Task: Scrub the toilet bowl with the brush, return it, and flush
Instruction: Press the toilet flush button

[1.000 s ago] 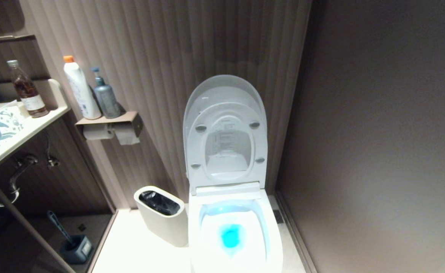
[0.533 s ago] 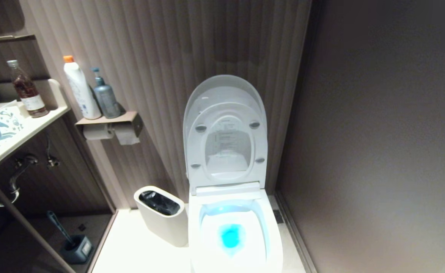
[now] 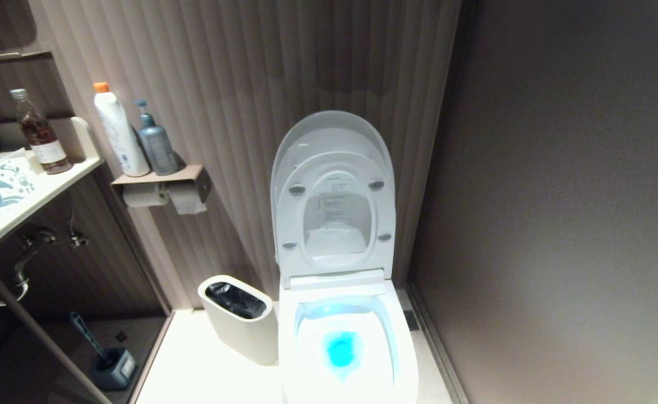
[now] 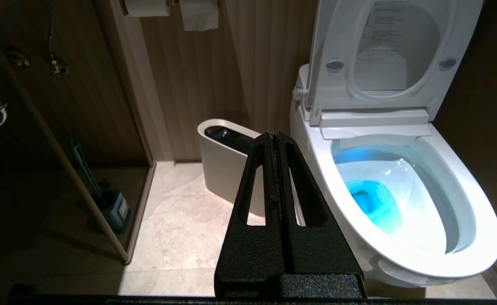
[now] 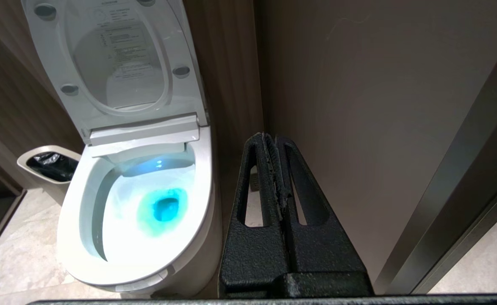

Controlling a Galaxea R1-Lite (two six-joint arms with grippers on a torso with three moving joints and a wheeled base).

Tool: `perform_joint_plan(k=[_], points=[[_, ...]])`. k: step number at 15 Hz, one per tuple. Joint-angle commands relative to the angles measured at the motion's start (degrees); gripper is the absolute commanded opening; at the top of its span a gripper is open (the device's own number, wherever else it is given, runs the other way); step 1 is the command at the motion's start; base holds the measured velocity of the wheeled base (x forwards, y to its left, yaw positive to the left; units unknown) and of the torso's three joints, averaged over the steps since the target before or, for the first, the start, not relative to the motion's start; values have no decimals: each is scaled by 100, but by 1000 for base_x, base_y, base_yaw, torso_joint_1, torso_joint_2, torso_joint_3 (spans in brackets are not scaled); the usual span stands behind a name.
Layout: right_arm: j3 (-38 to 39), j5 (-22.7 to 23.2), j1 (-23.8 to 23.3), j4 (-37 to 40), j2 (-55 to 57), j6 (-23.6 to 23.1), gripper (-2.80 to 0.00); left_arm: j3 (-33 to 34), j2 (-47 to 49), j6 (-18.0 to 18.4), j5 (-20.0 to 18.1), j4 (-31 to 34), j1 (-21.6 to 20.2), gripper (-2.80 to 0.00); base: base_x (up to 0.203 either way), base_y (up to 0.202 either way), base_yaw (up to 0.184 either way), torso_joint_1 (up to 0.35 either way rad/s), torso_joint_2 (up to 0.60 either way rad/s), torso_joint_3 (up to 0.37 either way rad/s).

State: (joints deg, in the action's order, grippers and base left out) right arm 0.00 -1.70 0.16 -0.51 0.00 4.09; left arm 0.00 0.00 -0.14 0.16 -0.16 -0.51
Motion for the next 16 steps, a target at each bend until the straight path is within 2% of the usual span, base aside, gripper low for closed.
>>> perform_joint_plan(k=[1,16], points=[[0,3,2,-2,0,4,-280,0,1,-4,0,-2,-2,-280,0,0,0,0,0,0],[0,3,2,-2,0,3,-280,0,3,-4,2,-2,-2,-280,0,0,0,0,0,0]])
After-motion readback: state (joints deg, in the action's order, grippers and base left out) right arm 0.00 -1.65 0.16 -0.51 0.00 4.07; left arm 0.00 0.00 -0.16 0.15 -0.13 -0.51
